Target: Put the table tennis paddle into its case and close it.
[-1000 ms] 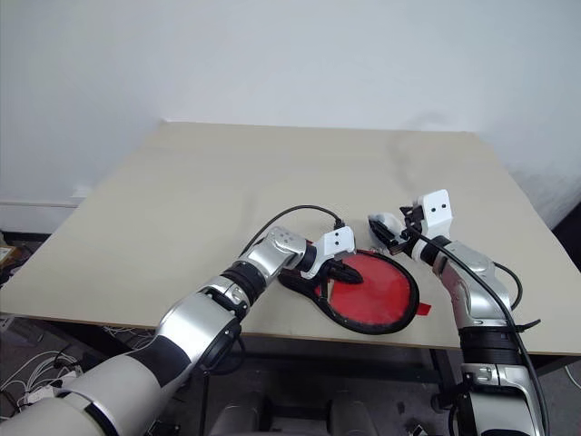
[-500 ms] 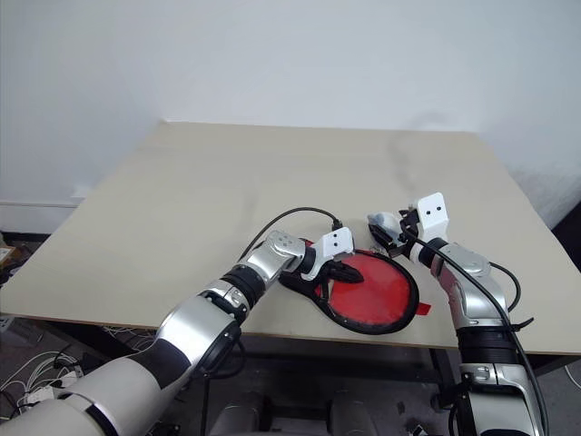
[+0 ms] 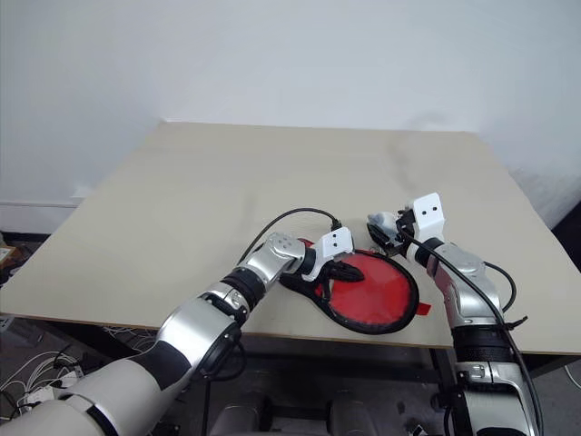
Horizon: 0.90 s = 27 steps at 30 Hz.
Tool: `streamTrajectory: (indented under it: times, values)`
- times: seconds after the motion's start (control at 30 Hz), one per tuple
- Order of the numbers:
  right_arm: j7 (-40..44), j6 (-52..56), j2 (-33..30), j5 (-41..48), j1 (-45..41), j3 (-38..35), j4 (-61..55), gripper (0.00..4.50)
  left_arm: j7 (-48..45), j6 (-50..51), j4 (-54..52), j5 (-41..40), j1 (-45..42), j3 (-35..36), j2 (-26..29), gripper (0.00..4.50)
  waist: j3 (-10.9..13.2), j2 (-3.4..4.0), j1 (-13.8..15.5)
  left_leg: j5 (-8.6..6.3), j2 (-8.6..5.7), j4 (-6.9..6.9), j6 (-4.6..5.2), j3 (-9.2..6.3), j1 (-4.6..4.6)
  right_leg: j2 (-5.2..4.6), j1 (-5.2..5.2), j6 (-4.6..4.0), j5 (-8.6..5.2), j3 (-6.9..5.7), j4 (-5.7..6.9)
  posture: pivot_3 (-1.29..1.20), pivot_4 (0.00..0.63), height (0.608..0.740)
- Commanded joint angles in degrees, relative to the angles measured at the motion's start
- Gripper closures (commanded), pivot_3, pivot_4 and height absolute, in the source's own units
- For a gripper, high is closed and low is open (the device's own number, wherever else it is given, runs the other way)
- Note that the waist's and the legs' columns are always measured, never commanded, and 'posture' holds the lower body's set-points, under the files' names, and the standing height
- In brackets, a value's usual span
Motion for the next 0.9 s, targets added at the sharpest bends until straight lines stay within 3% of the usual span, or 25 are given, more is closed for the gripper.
streamTrajectory:
  times: [0.03, 0.7, 0.9]
  values:
    - [-0.92, -0.95, -0.04, -0.25, -1.41, -0.99, -0.84, 0.1, 0.48, -0.2, -0.06, -0.46, 0.0, 1.03, -0.53, 4.5, 0.0, 0.0, -0.01, 0.0, 0.0, 0.0, 0.0, 0.0, 0.0, 0.0, 0.0, 0.0, 0.0, 0.0, 0.0, 0.0, 0.0, 0.74]
    - [-0.87, 1.23, -0.34, 0.3, -2.66, -1.19, 0.08, 0.1, -0.46, 0.5, 0.26, 0.84, 0.16, 0.2, -0.52, 4.5, -0.01, 0.01, -0.03, 0.0, 0.0, -0.01, 0.0, -0.01, 0.01, 0.0, 0.01, 0.0, 0.0, 0.0, 0.0, 0.0, 0.0, 0.74]
    - [-2.61, 1.52, 0.08, -3.35, -4.65, 1.46, 4.69, 0.1, -0.51, 0.45, 0.24, 0.86, 0.2, 0.21, -0.46, 4.5, -0.01, 0.02, -0.12, 0.0, 0.0, 0.0, 0.0, 0.0, 0.02, 0.0, 0.01, 0.0, 0.0, 0.0, 0.0, 0.0, 0.0, 0.74]
